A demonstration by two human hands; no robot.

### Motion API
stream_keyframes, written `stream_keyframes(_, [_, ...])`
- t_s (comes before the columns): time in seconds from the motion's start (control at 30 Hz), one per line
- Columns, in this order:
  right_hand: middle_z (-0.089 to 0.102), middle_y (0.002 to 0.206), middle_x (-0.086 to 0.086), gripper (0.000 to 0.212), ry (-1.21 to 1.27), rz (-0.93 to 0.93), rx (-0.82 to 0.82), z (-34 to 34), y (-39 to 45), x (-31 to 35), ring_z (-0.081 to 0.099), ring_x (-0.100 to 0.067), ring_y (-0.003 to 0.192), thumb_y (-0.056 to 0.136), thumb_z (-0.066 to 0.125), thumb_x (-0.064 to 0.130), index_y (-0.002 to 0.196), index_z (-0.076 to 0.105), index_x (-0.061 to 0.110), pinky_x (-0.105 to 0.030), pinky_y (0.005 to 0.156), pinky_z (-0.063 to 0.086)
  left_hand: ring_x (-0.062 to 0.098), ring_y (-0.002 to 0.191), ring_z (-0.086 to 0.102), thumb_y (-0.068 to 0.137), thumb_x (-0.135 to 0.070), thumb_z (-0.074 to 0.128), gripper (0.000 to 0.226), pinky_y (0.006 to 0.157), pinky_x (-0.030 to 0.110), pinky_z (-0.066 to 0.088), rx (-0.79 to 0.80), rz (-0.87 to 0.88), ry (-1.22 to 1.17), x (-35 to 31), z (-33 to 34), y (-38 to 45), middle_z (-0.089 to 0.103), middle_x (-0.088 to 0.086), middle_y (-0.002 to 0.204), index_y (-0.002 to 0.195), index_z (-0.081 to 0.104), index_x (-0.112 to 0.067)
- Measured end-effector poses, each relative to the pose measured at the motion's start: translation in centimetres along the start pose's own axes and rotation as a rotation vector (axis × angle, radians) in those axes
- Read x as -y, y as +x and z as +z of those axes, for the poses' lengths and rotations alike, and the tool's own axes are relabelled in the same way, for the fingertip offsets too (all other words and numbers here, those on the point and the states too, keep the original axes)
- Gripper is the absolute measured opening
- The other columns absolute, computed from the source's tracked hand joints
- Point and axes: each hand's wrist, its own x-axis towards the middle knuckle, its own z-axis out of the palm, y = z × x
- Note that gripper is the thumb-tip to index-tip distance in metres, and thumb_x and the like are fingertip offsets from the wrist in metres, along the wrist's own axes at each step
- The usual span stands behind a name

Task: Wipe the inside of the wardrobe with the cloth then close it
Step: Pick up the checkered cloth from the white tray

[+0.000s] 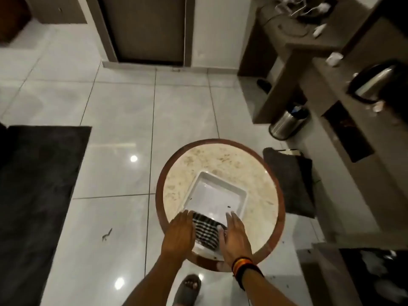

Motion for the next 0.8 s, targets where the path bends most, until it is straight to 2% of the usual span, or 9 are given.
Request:
stream_keyframes(0.07, [0.033, 0.158, -0.004, 0.051, 0.049, 0.029, 0.064, 2.1, 2.2, 0.6, 0.030, -0.019, 0.145, 0.101, 0.039, 0.032, 0.149, 0.035, 0.015, -0.029, 0.119, 0.025, 0.027, 0.116, 0.070, 0.097, -0.025, 0.066, 0.035, 0.101, 0.045, 0.056, 0.089, -0.095, -0.106, 0.5, 0.4, 1.7, 0.071, 0.009, 0.126, 0.128, 0.064, -0.010])
stream_keyframes(0.13, [0.047, 0.145, -0.007, 0.045, 0.048, 0.110, 0.130, 3.6, 4.0, 1.1, 0.044, -0.022, 0.133, 0.096, 0.049, 0.025, 0.140, 0.045, 0.013, -0.032, 0.113, 0.037, 0.027, 0.123, 0.062, 0.101, -0.020, 0.056, 0.035, 0.106, 0.041, 0.050, 0.186, -0.210, -0.128, 0.4, 0.4, 3.4, 0.064, 0.008, 0.134, 0.135, 0.057, -0.011])
stream_keyframes(0.2, [0.052, 0.138, -0.008, 0.046, 0.057, 0.233, 0.172, 5.5, 5.8, 1.0, 0.049, -0.025, 0.128, 0.092, 0.056, 0.021, 0.136, 0.047, 0.011, -0.034, 0.110, 0.042, 0.029, 0.126, 0.058, 0.102, -0.017, 0.052, 0.038, 0.106, 0.040, 0.047, 0.258, -0.291, -0.145, 0.5, 2.3, 5.1, 0.060, 0.010, 0.138, 0.138, 0.053, -0.009])
stream_keyframes(0.27, [0.052, 0.136, -0.010, 0.050, 0.036, 0.317, 0.197, 6.8, 7.2, 0.5, 0.049, -0.028, 0.127, 0.090, 0.060, 0.021, 0.136, 0.045, 0.010, -0.036, 0.108, 0.043, 0.024, 0.125, 0.060, 0.100, -0.025, 0.056, 0.042, 0.108, 0.037, 0.049, 0.298, -0.320, -0.085, 0.2, 4.1, 6.1, 0.060, 0.007, 0.138, 0.140, 0.050, -0.012])
stream_keyframes(0.4, [0.052, 0.127, -0.010, 0.043, -0.050, 0.313, 0.182, 8.8, 8.7, -0.4, 0.053, -0.028, 0.119, 0.087, 0.062, 0.019, 0.128, 0.049, 0.012, -0.039, 0.100, 0.050, 0.022, 0.135, 0.053, 0.096, -0.034, 0.066, 0.058, 0.112, 0.037, 0.043, 0.299, -0.394, 0.107, -0.3, 7.0, 6.9, 0.056, 0.004, 0.143, 0.147, 0.044, -0.016])
stream_keyframes(0.5, [0.056, 0.120, -0.008, 0.035, -0.087, 0.266, 0.156, 9.1, 9.4, -1.2, 0.057, -0.027, 0.111, 0.086, 0.061, 0.019, 0.121, 0.055, 0.015, -0.036, 0.092, 0.053, 0.022, 0.133, 0.055, 0.096, -0.033, 0.067, 0.055, 0.113, 0.037, 0.043, 0.235, -0.367, 0.205, 0.0, 7.1, 7.1, 0.059, 0.004, 0.139, 0.143, 0.047, -0.016])
stream_keyframes(0.63, [0.061, 0.107, -0.004, 0.022, -0.046, 0.278, 0.149, 7.2, 9.0, -1.6, 0.063, -0.025, 0.098, 0.082, 0.060, 0.024, 0.102, 0.069, 0.018, -0.032, 0.078, 0.052, 0.020, 0.112, 0.066, 0.097, -0.028, 0.063, 0.028, 0.098, 0.034, 0.056, 0.199, -0.377, 0.054, 0.3, 5.8, 7.2, 0.070, 0.004, 0.116, 0.122, 0.066, -0.015])
stream_keyframes(0.73, [0.057, 0.096, -0.004, 0.016, 0.116, 0.268, 0.100, 3.9, 6.2, -2.2, 0.061, -0.024, 0.090, 0.077, 0.062, 0.026, 0.085, 0.069, 0.014, -0.031, 0.070, 0.051, 0.024, 0.094, 0.068, 0.085, -0.034, 0.059, 0.032, 0.084, 0.040, 0.061, 0.198, -0.394, -0.170, -1.1, 2.8, 6.7, 0.071, 0.007, 0.098, 0.106, 0.071, -0.013])
stream_keyframes(0.8, [0.063, 0.084, -0.006, 0.012, 0.276, 0.259, 0.085, 2.0, 4.3, -3.3, 0.062, -0.022, 0.079, 0.069, 0.070, 0.022, 0.071, 0.067, 0.010, -0.028, 0.062, 0.050, 0.024, 0.091, 0.068, 0.078, -0.038, 0.056, 0.038, 0.082, 0.042, 0.060, 0.226, -0.424, -0.340, -1.9, 1.6, 6.3, 0.069, 0.006, 0.095, 0.102, 0.072, -0.014])
